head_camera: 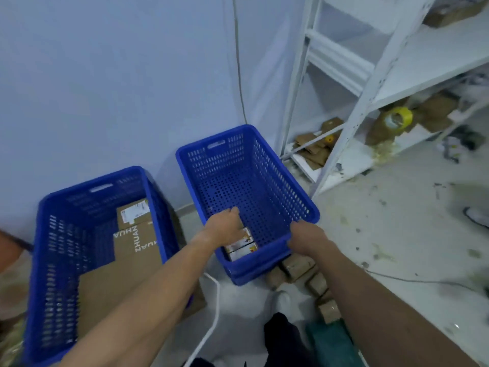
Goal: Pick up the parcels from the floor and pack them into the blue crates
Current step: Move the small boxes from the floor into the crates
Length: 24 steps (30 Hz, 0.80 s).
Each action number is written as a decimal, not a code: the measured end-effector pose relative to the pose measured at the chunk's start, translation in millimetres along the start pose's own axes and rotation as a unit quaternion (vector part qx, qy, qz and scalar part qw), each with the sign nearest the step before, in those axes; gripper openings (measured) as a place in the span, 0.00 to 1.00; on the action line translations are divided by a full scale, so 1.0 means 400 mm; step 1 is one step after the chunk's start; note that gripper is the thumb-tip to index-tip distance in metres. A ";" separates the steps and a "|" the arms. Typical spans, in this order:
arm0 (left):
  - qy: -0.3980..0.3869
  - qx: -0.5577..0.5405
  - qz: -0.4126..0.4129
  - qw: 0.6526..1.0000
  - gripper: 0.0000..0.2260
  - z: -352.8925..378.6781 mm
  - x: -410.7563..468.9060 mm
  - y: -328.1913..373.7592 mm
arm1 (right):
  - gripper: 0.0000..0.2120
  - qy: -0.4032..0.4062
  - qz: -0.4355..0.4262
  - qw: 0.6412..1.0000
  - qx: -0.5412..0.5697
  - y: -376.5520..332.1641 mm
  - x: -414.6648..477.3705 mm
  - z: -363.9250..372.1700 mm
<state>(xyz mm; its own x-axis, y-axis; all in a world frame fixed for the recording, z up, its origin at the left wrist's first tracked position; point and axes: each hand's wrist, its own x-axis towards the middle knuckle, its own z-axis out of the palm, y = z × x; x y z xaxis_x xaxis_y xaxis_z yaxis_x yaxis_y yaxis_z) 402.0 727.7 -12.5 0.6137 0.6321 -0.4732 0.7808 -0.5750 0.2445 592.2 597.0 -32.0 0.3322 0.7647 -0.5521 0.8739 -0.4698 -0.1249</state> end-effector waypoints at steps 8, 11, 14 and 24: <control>0.001 0.031 0.099 0.995 0.19 0.076 -0.156 0.009 | 0.20 0.064 0.119 0.991 0.015 -0.018 -0.327 0.147; -0.012 0.058 0.135 0.989 0.22 0.094 -0.209 0.058 | 0.20 0.063 0.155 0.985 0.028 -0.008 -0.442 0.202; -0.019 0.076 0.181 0.980 0.19 0.104 -0.261 0.136 | 0.21 0.060 0.194 0.978 0.052 0.021 -0.544 0.247; -0.060 0.144 0.294 0.943 0.22 0.278 -0.400 0.456 | 0.20 0.065 0.325 0.935 0.128 0.206 -0.888 0.468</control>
<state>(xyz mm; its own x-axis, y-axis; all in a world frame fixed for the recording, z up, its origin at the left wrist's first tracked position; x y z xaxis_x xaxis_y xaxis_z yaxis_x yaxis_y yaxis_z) 433.2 464.0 13.6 0.8991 0.1076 -0.4242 0.2357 -0.9358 0.2623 479.7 204.1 -0.3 0.8176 0.3210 -0.4780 0.3648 -0.9311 -0.0011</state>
